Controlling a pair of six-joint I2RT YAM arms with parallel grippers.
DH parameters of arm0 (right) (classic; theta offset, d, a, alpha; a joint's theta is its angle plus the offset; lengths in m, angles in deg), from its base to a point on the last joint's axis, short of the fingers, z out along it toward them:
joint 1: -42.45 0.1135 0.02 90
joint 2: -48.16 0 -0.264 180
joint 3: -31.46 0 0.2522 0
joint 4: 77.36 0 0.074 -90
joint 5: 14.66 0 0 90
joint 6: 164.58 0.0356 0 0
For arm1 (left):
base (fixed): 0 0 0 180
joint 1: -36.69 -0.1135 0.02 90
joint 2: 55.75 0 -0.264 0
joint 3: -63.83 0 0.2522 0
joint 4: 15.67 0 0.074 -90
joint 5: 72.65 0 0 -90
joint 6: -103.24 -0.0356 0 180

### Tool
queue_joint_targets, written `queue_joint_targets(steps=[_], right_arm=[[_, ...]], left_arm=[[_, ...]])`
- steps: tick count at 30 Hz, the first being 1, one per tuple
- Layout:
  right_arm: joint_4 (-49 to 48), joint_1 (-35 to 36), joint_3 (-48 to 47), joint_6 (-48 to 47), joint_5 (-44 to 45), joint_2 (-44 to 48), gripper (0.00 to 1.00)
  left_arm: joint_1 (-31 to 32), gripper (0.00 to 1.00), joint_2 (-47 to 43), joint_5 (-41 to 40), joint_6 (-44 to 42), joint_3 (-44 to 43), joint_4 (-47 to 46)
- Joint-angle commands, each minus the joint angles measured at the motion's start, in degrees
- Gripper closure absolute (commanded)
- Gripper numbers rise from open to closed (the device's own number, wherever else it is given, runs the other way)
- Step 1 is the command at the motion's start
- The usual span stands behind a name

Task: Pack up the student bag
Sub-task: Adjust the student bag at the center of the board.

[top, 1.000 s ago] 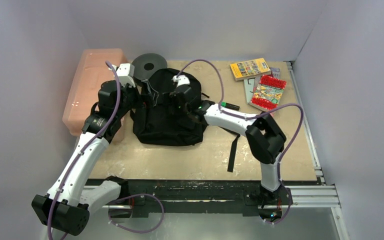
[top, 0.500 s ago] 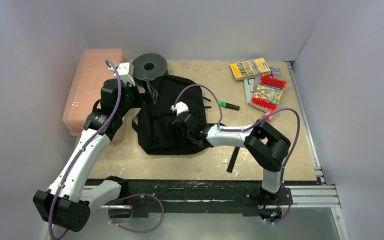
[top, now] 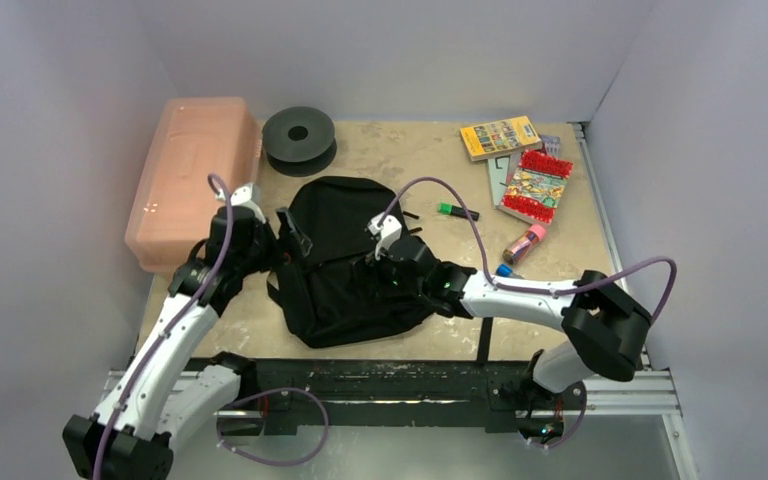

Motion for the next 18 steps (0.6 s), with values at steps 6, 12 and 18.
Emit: queue_joint_targets(steps=[6, 12, 18], right_arm=[[-11.3, 0.2, -13.4, -2.0, -5.3, -10.6, 0.05], [-25.8, 0.8, -13.1, -2.0, -14.4, -15.6, 0.05], [-31.9, 2.4, -12.3, -2.0, -16.2, -20.5, 0.05]], left_arm=[[0.2, 0.07, -23.2, -6.1, 11.7, 9.2, 13.8], [0.2, 0.06, -30.4, -13.2, 13.1, 8.4, 23.6], [0.2, 0.06, -31.1, -13.2, 14.1, 9.5, 24.7]])
